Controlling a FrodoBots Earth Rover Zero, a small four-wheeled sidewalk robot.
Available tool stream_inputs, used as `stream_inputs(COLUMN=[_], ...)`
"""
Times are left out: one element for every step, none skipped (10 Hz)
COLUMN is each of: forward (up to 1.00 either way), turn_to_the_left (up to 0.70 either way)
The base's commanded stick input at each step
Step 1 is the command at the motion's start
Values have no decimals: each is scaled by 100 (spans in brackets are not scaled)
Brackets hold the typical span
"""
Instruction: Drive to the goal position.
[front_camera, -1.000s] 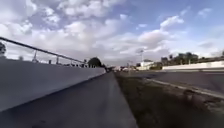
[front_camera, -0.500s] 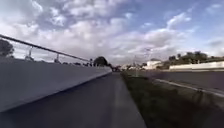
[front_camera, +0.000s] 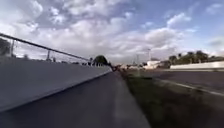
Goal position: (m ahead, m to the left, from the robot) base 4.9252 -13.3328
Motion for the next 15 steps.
stream_inputs(forward=[100, 100, 100, 100, 100, 100, 100, 100, 100, 100, 100, 100, 100, 100, 100], turn_to_the_left=[-40, 0, 0, 0, 0, 0, 0, 0, 0, 0, 0, 0, 0, 0, 0])
